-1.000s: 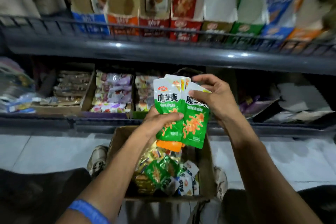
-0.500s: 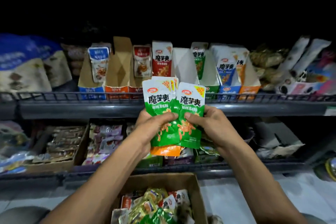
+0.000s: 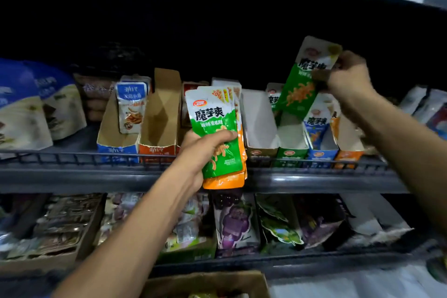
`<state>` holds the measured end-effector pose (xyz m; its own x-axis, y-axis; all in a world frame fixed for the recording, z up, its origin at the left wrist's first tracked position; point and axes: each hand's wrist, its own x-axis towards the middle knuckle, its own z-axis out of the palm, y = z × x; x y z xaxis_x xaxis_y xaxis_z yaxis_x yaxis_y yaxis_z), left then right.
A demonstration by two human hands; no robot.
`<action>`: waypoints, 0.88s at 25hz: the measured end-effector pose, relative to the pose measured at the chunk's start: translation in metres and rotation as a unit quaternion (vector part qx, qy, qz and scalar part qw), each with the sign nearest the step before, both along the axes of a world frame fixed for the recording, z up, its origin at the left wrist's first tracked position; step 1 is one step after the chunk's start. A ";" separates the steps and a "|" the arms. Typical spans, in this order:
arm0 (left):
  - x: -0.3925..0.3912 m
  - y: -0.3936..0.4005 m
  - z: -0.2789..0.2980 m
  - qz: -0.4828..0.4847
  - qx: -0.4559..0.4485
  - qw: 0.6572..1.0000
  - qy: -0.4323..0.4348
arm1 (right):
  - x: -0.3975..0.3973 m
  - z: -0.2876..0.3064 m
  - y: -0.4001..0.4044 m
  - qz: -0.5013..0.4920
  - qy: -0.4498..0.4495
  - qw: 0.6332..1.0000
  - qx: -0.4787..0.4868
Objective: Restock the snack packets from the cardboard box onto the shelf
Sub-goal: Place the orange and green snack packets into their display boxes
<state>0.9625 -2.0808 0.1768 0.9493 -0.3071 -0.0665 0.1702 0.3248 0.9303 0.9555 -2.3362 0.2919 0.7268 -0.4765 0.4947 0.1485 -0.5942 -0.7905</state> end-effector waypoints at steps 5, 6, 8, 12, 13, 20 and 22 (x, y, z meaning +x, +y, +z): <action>0.019 0.010 -0.004 0.014 -0.009 1.000 0.021 | 0.047 -0.005 -0.010 0.002 0.137 0.978 -0.160; 0.021 0.012 -0.005 0.016 -0.013 1.000 0.019 | 0.049 -0.011 -0.011 0.014 0.166 0.961 -0.220; 0.022 0.015 -0.004 0.020 -0.018 1.000 0.010 | 0.052 -0.021 -0.014 0.017 0.209 0.921 -0.329; 0.023 0.012 -0.003 0.023 -0.008 1.000 0.006 | 0.064 -0.034 -0.021 -0.078 0.190 0.823 -0.529; 0.023 0.011 -0.003 0.018 -0.007 1.000 0.009 | 0.066 -0.039 -0.023 -0.097 0.168 0.808 -0.556; 0.017 0.007 -0.002 0.007 -0.004 1.000 0.019 | 0.060 -0.043 -0.018 -0.229 0.125 0.806 -0.532; 0.012 0.006 0.000 0.003 -0.003 1.000 0.023 | 0.033 -0.038 0.002 -0.196 0.033 0.882 -0.427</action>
<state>0.9749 -2.0746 0.1770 0.9474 -0.3015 -0.1078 0.2103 0.3322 0.9195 0.9883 -2.3342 0.2535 0.6289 -0.1714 0.7583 -0.2307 -0.9726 -0.0285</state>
